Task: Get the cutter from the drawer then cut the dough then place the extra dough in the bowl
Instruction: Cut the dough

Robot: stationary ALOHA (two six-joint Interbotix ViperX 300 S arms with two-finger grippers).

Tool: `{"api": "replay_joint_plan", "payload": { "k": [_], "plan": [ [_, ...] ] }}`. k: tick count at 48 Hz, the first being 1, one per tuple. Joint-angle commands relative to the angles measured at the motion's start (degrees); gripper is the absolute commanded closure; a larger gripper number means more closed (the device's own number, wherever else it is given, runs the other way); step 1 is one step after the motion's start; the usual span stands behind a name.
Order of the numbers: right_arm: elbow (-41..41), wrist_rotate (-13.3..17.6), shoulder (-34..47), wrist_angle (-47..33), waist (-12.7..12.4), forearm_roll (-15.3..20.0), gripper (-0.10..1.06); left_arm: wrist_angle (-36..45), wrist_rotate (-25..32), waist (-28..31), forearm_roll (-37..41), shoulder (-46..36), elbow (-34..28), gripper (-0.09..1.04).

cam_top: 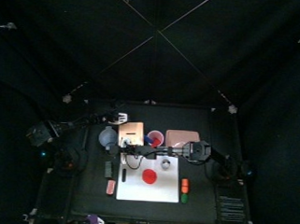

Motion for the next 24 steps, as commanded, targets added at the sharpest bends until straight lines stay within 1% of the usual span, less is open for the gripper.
{"api": "replay_joint_plan", "payload": {
  "k": [1,7,14,19,24],
  "plan": [
    [-2.0,0.4,-5.9,-0.4,2.5,0.4,0.59,-0.5,0.1,0.0,2.2,-2.7,-0.6,0.65],
    [-2.4,0.7,-8.6,-1.0,4.7,0.4,0.59,-1.5,0.1,0.0,3.8,-4.8,-0.1,0.65],
    [-0.5,0.8,-13.5,-0.6,6.8,0.6,0.59,-2.0,0.3,-0.2,5.4,-9.8,1.7,0.65],
    [3.3,0.7,-20.0,-0.7,8.3,2.2,0.59,-3.4,0.2,-0.7,8.1,-16.2,3.9,0.65],
    [9.5,0.9,-26.0,-0.8,9.2,2.9,0.59,-6.3,0.3,-4.9,11.0,-21.7,6.5,0.65]
  ]
}}
